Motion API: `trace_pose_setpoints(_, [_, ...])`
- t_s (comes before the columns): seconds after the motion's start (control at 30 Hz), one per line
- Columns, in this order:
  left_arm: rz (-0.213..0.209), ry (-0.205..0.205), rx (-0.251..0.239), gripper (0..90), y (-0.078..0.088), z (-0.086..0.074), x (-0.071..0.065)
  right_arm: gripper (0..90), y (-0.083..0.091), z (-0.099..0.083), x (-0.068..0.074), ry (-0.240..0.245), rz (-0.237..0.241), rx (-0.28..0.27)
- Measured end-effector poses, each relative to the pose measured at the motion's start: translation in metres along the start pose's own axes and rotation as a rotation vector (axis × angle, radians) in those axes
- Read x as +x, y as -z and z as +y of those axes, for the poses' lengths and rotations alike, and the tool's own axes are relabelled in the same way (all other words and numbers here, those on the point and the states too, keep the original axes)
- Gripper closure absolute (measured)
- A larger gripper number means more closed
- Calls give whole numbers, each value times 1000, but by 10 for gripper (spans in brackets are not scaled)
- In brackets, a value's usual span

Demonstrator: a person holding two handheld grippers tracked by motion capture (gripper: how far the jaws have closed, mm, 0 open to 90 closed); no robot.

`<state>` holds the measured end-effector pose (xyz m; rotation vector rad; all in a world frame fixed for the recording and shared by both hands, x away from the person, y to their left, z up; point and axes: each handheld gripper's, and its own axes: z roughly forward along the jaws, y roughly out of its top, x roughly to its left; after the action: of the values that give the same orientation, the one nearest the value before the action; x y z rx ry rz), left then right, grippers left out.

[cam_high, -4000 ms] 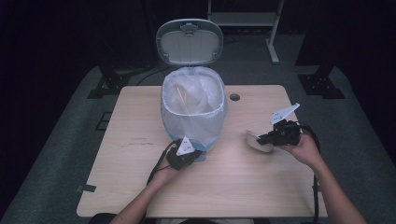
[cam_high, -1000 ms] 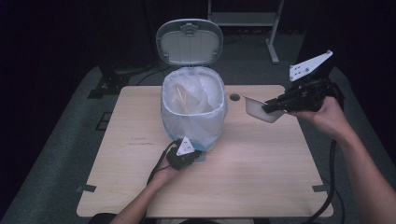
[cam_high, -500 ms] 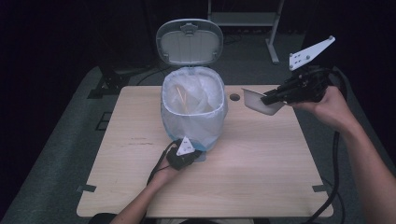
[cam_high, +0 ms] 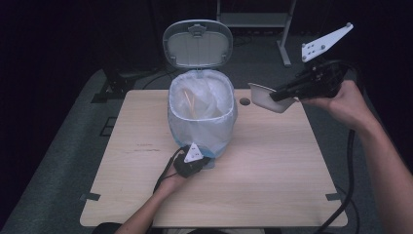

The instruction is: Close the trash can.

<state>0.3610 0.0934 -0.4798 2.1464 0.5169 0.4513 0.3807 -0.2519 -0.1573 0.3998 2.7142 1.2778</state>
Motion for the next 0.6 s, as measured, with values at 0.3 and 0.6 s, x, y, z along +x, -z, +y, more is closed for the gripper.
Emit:
trace_pose_setpoints(0.3, [1, -1, 1, 889, 0, 0, 0, 833, 1, 14, 2, 19, 3, -1])
trace_pose_setpoints(0.6, [0, 1, 1, 889, 0, 0, 0, 833, 2, 30, 4, 36, 0, 6])
